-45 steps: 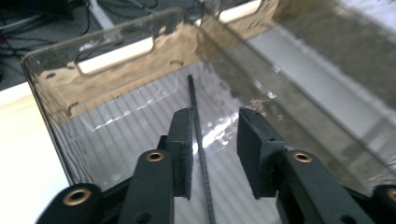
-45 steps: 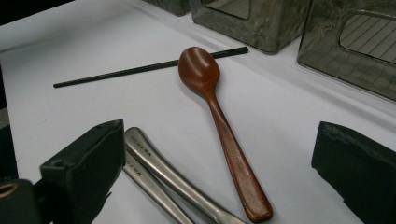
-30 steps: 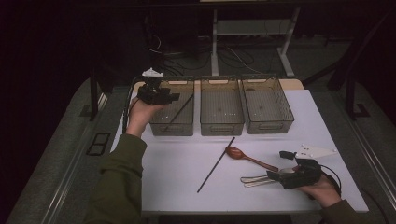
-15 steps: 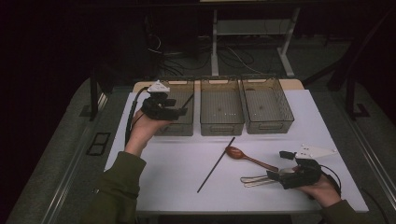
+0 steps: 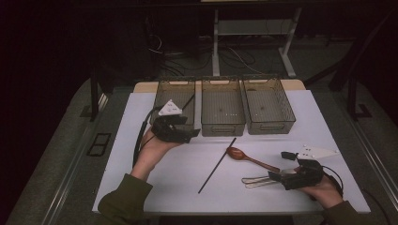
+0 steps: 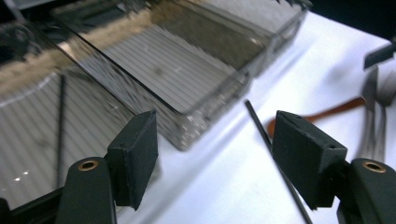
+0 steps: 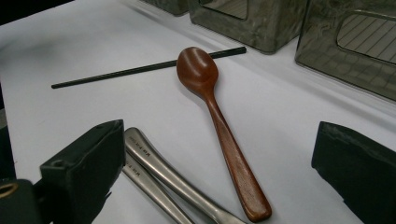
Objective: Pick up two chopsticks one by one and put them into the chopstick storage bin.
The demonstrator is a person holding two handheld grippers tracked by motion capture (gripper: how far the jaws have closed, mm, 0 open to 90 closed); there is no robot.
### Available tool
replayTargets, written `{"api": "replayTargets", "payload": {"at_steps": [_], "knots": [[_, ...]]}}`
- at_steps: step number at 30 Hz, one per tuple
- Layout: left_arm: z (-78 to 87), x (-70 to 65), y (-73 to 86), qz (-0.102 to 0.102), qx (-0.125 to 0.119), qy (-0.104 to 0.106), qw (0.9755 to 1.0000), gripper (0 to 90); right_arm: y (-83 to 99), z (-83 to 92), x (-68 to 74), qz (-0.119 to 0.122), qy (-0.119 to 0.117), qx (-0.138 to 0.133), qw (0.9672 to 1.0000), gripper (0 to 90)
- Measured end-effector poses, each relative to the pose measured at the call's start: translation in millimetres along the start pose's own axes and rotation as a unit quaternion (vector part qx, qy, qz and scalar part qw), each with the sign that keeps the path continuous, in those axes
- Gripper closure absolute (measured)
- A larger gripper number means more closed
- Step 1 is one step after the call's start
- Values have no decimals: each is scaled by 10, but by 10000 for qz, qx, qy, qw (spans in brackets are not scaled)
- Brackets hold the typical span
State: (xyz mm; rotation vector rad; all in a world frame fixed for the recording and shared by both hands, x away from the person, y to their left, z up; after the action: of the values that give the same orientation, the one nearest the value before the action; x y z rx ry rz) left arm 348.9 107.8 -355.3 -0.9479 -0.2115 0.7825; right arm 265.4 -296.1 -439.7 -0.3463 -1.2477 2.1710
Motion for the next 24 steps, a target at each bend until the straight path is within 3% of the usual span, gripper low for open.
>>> {"api": "replayTargets", "payload": {"at_steps": [6, 9, 12, 17, 24], "knots": [[-112, -156, 204, 6, 115, 14, 9999, 319, 0, 0, 4, 18, 0, 7, 10000, 24], [-180, -239, 286, 104, 18, 91, 9999, 385, -1, -1, 8, 0, 13, 6, 10000, 24], [-288, -316, 359, 180, 116, 195, 9996, 423, -1, 1, 8, 20, 17, -4, 10000, 24], [-441, -431, 429, 28, 326, 329, 9989, 518, 0, 5, 8, 24, 14, 1, 10000, 24], [-657, -527, 533, 57, 553, 392, 9977, 673, 3, -2, 8, 3, 9, 4, 10000, 24]]}}
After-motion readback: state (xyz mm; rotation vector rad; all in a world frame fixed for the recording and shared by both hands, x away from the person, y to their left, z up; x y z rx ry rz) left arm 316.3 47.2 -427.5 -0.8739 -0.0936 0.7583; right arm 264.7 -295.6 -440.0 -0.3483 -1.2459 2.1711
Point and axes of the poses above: each handheld gripper's, and its own axes: z roughly backward along the jaws, y roughly out of its underside, x roughly to its left, the point moved 1 cm from there along -z, roughly forward along the jaws, and after that the axes turned 7 degrees about z, right-handed, at the moved point
